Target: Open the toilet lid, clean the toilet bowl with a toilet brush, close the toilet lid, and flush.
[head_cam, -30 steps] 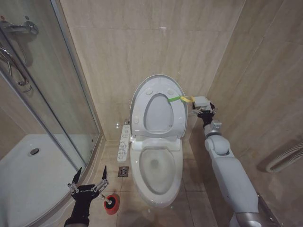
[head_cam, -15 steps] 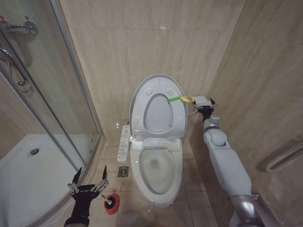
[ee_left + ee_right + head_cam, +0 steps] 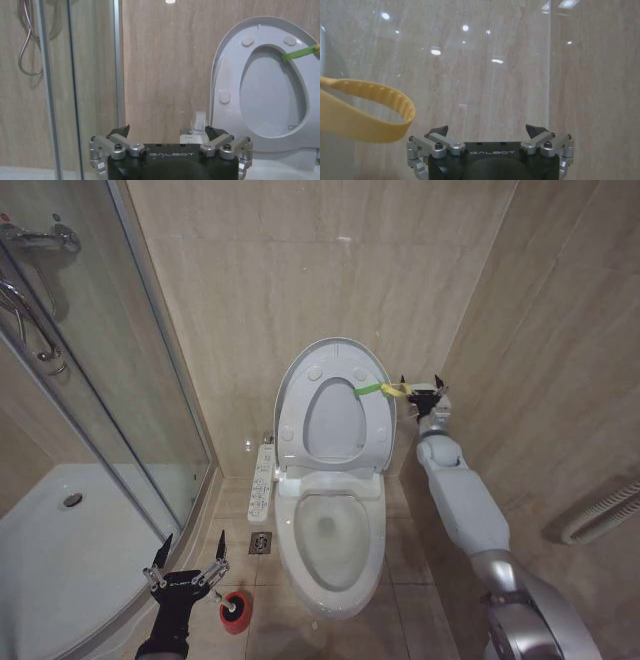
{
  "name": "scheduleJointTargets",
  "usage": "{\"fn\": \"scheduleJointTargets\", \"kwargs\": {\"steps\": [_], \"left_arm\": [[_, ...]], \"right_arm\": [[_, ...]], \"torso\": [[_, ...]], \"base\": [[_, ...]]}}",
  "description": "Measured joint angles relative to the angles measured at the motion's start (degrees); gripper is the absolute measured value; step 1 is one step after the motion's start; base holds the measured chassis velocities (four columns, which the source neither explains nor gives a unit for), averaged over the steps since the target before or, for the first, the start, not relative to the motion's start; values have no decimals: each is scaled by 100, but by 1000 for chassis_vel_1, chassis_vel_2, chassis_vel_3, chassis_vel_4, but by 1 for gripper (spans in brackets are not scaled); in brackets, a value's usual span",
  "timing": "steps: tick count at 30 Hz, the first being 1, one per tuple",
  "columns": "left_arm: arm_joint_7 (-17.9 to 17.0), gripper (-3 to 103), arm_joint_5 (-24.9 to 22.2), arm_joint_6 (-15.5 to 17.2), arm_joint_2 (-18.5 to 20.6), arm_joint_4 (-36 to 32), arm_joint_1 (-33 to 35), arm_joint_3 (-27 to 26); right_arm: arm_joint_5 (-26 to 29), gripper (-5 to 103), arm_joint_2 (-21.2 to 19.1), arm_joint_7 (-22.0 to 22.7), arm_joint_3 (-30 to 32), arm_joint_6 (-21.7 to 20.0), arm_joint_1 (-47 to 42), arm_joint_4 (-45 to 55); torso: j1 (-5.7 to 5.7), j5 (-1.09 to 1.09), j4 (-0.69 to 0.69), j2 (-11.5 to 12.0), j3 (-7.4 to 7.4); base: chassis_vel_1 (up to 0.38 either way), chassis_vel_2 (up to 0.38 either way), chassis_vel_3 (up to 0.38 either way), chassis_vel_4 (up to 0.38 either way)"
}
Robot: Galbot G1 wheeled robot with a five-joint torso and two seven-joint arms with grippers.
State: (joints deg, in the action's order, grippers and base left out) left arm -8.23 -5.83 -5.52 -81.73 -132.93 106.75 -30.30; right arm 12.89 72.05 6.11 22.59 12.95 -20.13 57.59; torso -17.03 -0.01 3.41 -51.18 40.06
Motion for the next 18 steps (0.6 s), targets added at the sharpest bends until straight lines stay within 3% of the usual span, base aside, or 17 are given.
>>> {"fn": "scheduleJointTargets", "kwargs": {"steps": [11,18], "left_arm": [[0,98,0,0,0,0,0,-1],[0,98,0,0,0,0,0,0]], "right_arm": [[381,100,93,31,-445,-168,26,262],[949,100,-297,218,-681,-692,-612,1570]], "torso": [[0,0,-1,0,0],[1,1,-1,0,0]], "base": [[0,0,0,0],[0,0,0,0]]}}
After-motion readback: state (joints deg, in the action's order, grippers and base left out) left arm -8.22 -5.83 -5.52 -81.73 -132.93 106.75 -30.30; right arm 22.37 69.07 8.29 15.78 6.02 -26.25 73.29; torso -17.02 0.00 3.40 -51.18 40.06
